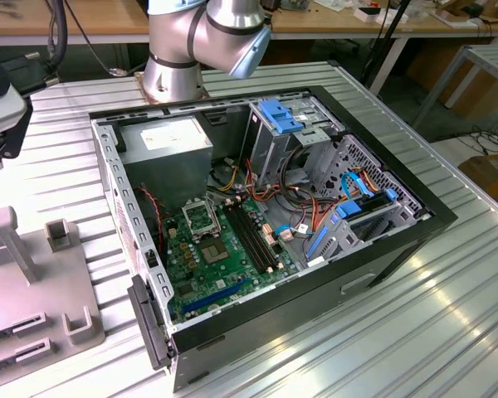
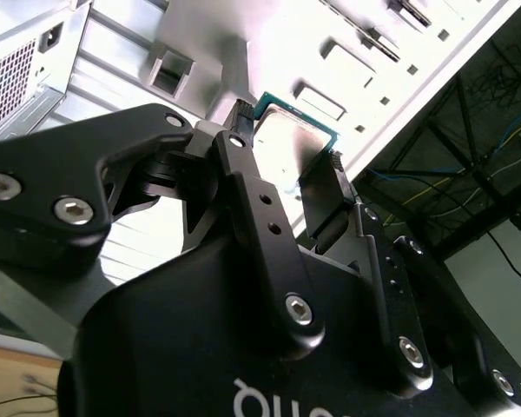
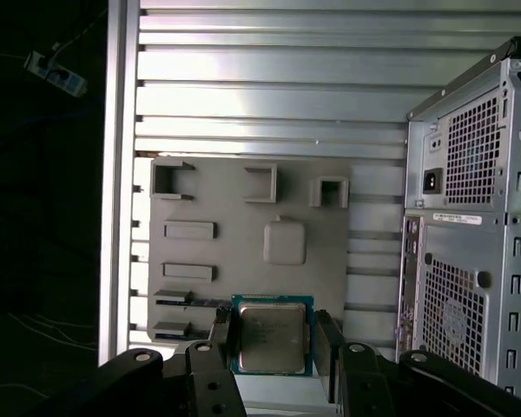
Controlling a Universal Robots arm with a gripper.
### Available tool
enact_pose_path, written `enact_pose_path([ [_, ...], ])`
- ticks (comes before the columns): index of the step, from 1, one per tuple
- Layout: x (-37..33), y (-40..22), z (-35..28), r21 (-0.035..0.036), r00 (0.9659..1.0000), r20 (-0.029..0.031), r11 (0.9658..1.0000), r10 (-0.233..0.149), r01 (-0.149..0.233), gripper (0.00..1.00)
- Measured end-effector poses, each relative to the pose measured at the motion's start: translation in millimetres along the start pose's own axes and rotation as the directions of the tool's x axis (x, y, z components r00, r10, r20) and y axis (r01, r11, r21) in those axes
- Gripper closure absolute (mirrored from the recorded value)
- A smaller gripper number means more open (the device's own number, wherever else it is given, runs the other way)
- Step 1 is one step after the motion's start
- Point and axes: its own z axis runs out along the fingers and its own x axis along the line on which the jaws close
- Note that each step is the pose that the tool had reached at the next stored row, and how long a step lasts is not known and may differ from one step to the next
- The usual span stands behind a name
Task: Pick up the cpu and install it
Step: 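Pick up the cpu and move it towards the insertion slot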
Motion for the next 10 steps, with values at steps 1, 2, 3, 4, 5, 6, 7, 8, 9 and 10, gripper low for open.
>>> enact_pose_path([
  [1,-0.9,0.0,-0.1,0.0,1.0,-0.0005,1.0,0.0,0.0,0.53],
  [2,-2.0,-0.1,-0.2,0.0,1.0,-0.0009,1.0,0.0,0.0,0.53],
  [3,-2.9,-0.1,-0.3,0.0,1.0,-0.0014,1.0,0.0,0.0,0.53],
  [4,-4.1,-0.2,-0.4,0.0,1.0,-0.0019,1.0,0.0,0.0,0.53],
  [5,-5.0,-0.2,-0.5,-0.0001,1.0,-0.0022,1.0,0.0,0.0,0.53],
  [6,-5.9,-0.3,-0.5,-0.0001,1.0,-0.0026,1.0,0.0,0.0,0.53],
  [7,-6.9,-0.3,-0.6,-0.0002,1.0,-0.003,1.0,0.0,0.0,0.53],
  [8,-8.1,-0.3,-0.8,-0.0001,1.0,-0.0035,1.0,0.0,0.0,0.53],
  [9,-9.1,-0.4,-0.8,-0.0001,1.0,-0.0039,1.0,0.0,0.0,0.53],
  [10,-10.2,-0.4,-0.9,-0.0002,1.0,-0.0043,1.0,0.0,0.0,0.53],
])
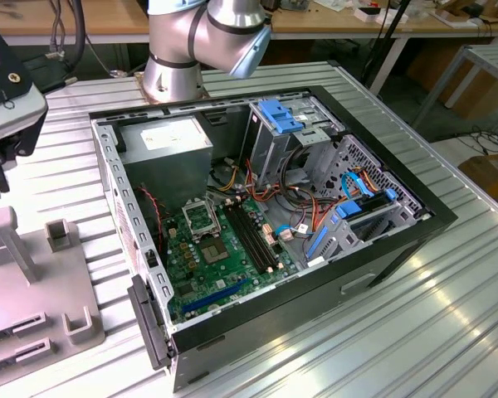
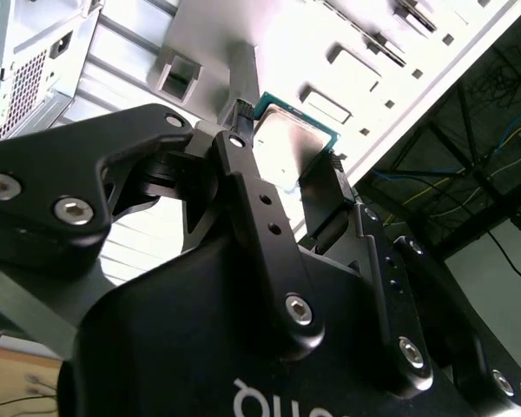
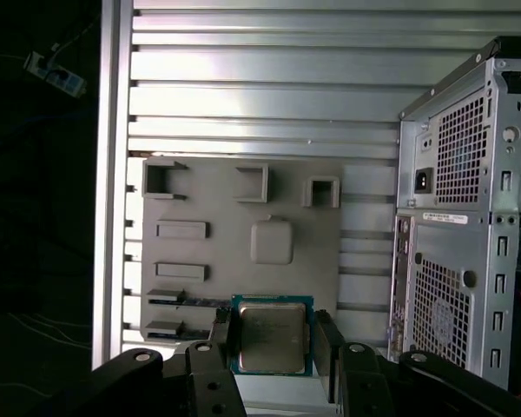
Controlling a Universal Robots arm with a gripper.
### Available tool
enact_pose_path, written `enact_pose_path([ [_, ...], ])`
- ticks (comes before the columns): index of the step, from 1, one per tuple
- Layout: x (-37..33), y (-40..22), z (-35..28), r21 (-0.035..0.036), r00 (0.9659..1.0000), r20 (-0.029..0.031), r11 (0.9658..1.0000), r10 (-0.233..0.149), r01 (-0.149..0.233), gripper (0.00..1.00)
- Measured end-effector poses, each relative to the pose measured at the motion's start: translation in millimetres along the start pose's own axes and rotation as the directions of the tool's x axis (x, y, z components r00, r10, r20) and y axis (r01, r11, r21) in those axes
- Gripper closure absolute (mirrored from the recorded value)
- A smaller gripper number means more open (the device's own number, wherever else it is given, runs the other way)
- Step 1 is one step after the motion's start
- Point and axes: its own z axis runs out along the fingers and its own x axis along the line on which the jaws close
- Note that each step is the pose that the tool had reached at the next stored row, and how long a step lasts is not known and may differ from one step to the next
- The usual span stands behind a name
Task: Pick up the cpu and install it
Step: 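Pick up the cpu and move it towards the insertion slot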
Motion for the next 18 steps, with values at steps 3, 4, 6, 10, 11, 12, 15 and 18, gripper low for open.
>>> enact_pose_path([
  [3,-2.7,-0.1,-0.3,0.0,1.0,-0.0012,1.0,0.0,0.0,0.53],
  [4,-4.4,-0.2,-0.5,0.0,1.0,-0.0018,1.0,0.0,0.0,0.53],
  [6,-5.1,-0.2,-0.5,-0.0001,1.0,-0.0021,1.0,0.0,0.0,0.53],
  [10,-6.1,-1.2,-0.7,-0.0009,1.0,-0.0024,1.0,0.0,0.0,0.53],
  [11,-6.3,-1.3,-0.7,-0.0012,1.0,-0.0024,1.0,0.0,0.0,0.53],
  [12,-6.4,-1.4,-0.7,-0.0017,1.0,-0.0024,1.0,0.0,0.0,0.53],
  [15,-6.9,-1.6,-0.7,-0.0018,1.0,-0.0024,1.0,0.0,0.0,0.53],
  [18,-7.1,-1.6,-0.8,-0.0019,1.0,-0.0024,1.0,0.0,0.0,0.53],
])
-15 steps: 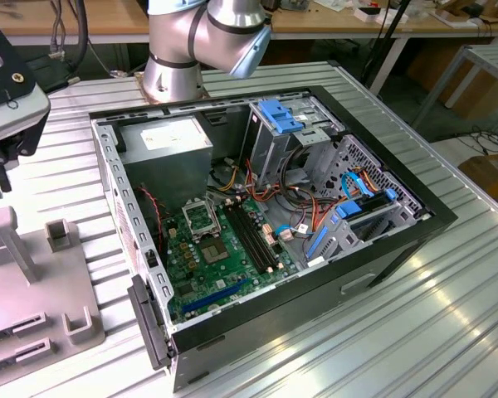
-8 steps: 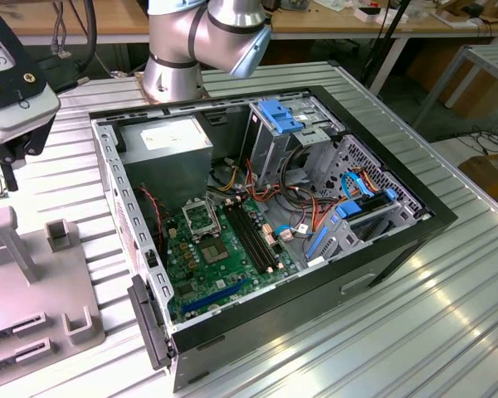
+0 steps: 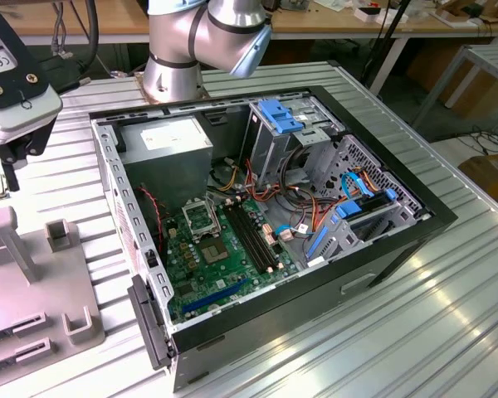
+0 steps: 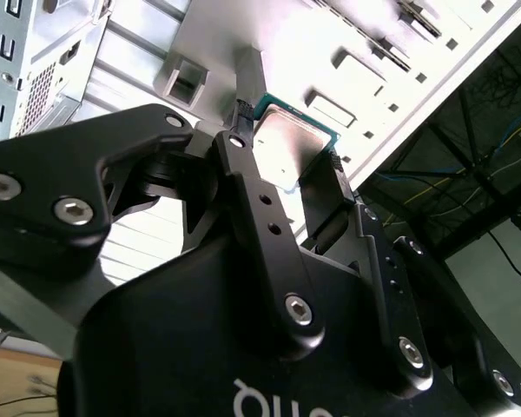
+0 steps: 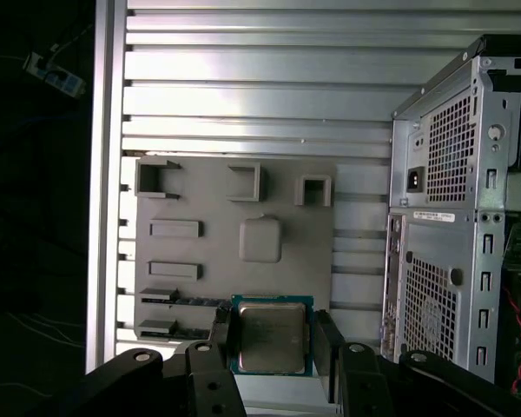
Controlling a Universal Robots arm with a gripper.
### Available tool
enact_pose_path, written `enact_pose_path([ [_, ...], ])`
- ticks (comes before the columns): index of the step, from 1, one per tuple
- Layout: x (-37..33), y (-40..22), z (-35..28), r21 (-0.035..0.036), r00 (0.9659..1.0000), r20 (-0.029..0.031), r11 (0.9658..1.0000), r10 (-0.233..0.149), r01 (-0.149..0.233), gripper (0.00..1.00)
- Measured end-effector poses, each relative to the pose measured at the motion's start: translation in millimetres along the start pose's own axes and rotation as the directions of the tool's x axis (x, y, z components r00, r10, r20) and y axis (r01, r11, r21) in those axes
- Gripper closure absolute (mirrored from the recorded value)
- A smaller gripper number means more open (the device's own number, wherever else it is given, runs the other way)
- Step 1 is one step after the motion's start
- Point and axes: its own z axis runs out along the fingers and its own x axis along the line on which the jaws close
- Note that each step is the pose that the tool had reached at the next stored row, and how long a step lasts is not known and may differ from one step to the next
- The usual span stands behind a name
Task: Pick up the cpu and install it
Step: 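Pick up the cpu and move it towards the insertion slot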
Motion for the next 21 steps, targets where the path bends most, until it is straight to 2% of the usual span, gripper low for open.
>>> enact_pose_path([
  [7,-0.6,0.0,0.0,0.0,1.0,0.0001,1.0,0.0,0.0,0.53],
  [21,-11.1,-0.5,-0.1,0.0,1.0,0.0,1.0,0.0,0.0,0.53],
])
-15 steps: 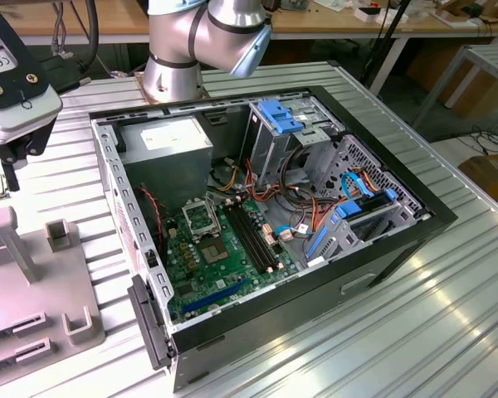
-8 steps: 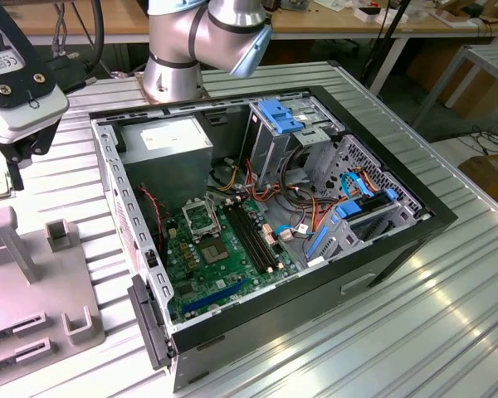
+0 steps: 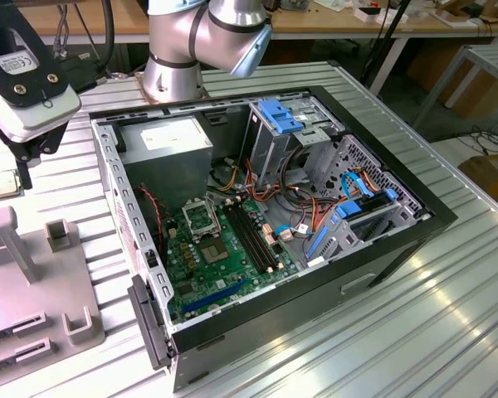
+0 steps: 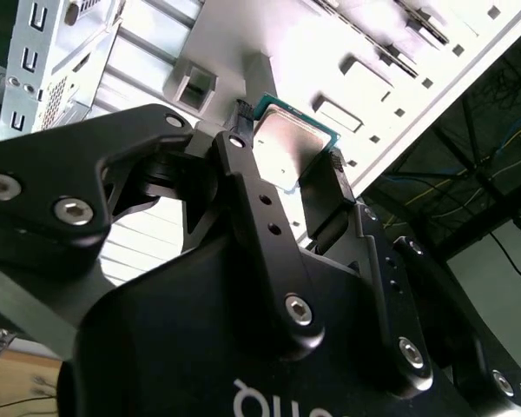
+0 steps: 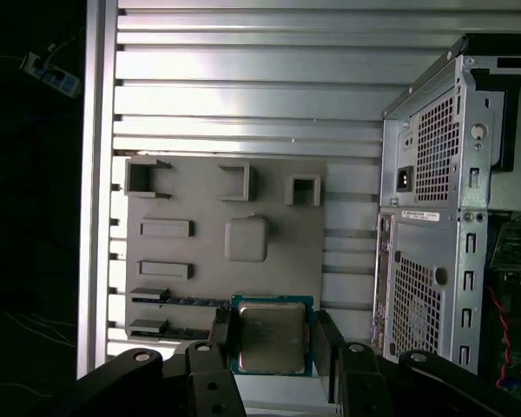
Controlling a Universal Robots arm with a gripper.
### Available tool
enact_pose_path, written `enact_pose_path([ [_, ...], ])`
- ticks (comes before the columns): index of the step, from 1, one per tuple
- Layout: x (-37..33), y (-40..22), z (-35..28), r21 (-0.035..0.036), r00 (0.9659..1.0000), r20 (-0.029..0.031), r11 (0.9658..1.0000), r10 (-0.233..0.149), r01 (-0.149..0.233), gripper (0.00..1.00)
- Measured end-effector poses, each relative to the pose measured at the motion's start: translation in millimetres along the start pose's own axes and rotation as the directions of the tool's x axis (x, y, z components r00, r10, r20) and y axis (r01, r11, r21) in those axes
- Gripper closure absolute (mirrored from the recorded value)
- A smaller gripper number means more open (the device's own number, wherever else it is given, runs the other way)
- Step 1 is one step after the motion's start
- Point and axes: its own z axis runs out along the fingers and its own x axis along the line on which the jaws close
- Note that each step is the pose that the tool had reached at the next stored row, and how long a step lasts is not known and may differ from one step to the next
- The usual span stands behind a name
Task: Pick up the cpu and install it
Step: 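Pick up the cpu and move it towards the insertion slot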
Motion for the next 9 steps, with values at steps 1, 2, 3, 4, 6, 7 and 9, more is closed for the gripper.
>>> enact_pose_path([
  [1,-0.7,0.0,0.0,0.0,1.0,0.0,1.0,0.0,0.0,0.53],
  [2,-1.8,-0.1,-0.1,0.0,1.0,0.0,1.0,0.0,0.0,0.53],
  [3,-3.4,-0.1,-0.1,-0.0001,1.0,0.0001,1.0,0.0,0.0,0.53],
  [4,-5.2,-0.2,-0.3,0.0,1.0,0.0,1.0,0.0,0.0,0.53],
  [6,-8.2,-0.3,-0.5,0.0001,1.0,-0.0001,1.0,0.0,0.0,0.53],
  [7,-10.0,-0.4,-0.7,0.0,1.0,0.0,1.0,0.0,0.0,0.53],
  [9,-12.2,-0.5,-0.9,0.0,1.0,-0.0001,1.0,0.0,0.0,0.53],
])
